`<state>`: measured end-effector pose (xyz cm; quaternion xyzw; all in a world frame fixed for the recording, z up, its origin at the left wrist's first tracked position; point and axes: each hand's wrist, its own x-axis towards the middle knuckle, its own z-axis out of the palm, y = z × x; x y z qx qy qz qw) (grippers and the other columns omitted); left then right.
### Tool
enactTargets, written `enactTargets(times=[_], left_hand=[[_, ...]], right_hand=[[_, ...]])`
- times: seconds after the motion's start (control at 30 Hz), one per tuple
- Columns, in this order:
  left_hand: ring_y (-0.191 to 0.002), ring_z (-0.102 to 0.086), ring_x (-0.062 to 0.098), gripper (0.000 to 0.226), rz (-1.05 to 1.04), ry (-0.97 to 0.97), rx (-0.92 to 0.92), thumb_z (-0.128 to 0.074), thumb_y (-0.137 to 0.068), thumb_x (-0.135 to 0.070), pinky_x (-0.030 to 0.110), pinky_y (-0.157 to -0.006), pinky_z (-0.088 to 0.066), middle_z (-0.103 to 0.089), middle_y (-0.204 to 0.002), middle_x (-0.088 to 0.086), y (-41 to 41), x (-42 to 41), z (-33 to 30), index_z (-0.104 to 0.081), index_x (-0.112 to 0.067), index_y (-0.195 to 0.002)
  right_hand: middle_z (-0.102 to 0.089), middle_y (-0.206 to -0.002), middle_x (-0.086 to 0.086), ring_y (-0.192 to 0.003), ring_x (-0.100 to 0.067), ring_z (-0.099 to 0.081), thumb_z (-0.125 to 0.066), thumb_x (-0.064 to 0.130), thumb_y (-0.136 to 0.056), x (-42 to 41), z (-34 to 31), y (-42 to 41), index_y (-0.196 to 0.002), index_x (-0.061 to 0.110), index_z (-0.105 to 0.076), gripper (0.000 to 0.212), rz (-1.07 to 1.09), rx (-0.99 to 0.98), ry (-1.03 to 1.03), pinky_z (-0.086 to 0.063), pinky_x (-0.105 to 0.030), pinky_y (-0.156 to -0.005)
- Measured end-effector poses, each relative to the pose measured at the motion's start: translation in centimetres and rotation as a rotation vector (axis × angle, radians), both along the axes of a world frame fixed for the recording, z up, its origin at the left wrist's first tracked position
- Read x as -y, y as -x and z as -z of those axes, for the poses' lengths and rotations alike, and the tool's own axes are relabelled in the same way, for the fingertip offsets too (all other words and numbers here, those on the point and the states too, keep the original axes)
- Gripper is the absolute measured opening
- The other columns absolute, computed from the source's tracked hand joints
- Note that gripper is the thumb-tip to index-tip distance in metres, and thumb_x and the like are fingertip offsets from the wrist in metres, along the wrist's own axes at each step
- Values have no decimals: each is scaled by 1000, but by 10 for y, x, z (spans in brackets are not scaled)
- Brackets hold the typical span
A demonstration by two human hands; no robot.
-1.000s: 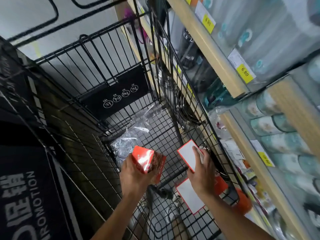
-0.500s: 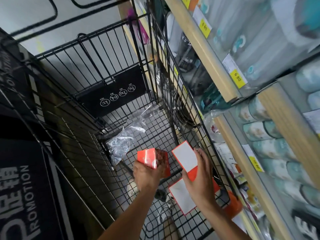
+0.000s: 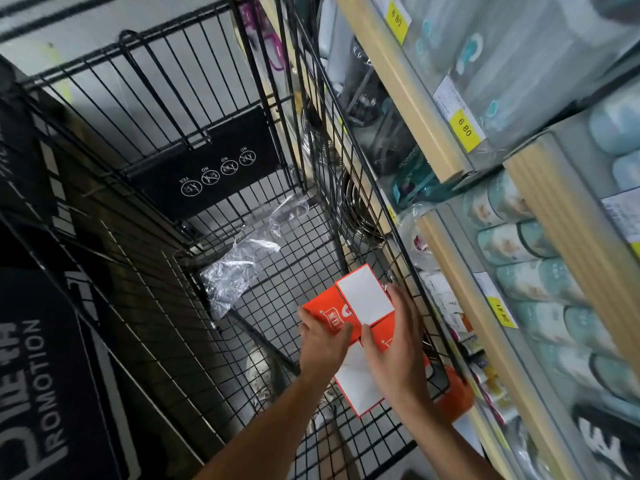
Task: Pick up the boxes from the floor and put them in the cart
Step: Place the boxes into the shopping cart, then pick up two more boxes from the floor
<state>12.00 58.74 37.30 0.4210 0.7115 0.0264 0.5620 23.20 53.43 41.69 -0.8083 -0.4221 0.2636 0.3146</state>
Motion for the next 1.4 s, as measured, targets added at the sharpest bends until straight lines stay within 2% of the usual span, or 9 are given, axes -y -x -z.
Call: enactTargets(times=[0.13,0.23,0.47,0.63,0.7,0.87,1.03,1.2,1.4], left_hand=[[-106,-60,26,75,-38,102,57,-71,-89,-31,36,-85,-54,-55,-115,8,3,-15,-5,-19,-15,-141],[-81,-57,5,47,59,136,91,-67,-95,-27,17,-58,-43,-61,-104,0,20,-31,-30,-40,-12,-130],[-118,-54,16,50,328,-178,139,-66,-92,-40,32,-92,-53,-48,-144,5,74,-86,-165,-50,-27,-137],[-118,-56,19,56,664,-531,135,-61,-92,-50,43,-101,-51,-38,-150,-3,102,-130,-285,-41,-38,-143],[-132,-45,18,60,785,-681,97,-58,-94,-52,45,-110,-44,-32,-154,-10,108,-145,-322,-37,-37,-148],[-149,-18,16,65,1100,-1087,1,-50,-93,-61,50,-122,-20,-32,-159,-7,118,-173,-380,-32,-37,-150],[-153,3,17,78,1302,-1179,-9,-26,-88,-81,54,-124,-3,-14,-164,-12,112,-176,-412,-24,-39,-154],[-151,2,14,78,1405,-1250,180,-25,-91,-78,42,-120,12,-20,-164,-8,88,-157,-421,-29,-34,-154],[-152,-7,19,78,1589,-1257,358,-22,-90,-78,42,-124,0,-24,-162,-8,41,-104,-436,-32,-34,-153]], right_hand=[[-34,-161,2,-149,-13,-30,-74,20,-90,-3,-3,1,-155,19,-34,76,-28,13,21,-38,-40,-118],[-36,-159,-1,-148,-16,-32,-73,19,-89,-7,-18,-2,-155,19,-35,76,-72,5,45,-35,-37,-119],[-39,-156,4,-143,-13,-37,-68,26,-91,-40,-110,-9,-153,26,-37,69,-196,-16,31,-37,-39,-118],[-35,-150,18,-138,3,-28,-67,35,-93,-66,-201,-9,-152,31,-38,66,-288,58,-39,-29,-17,-114],[-36,-153,14,-136,4,-27,-63,46,-93,-72,-232,-10,-153,31,-38,67,-328,91,-29,-22,-10,-109],[-34,-156,16,-138,3,-27,-52,59,-97,-66,-297,-7,-152,35,-36,63,-369,191,-8,-27,-23,-112],[-36,-155,17,-144,-2,-27,-39,71,-93,-32,-351,3,-153,34,-38,70,-266,331,-20,-30,-35,-119],[-35,-155,15,-145,-5,-26,-30,71,-97,23,-384,15,-153,31,-40,70,-127,449,0,-24,-29,-121],[-41,-152,10,-142,-8,-31,-21,74,-96,109,-403,27,-150,30,-47,74,61,515,55,-28,-34,-120]])
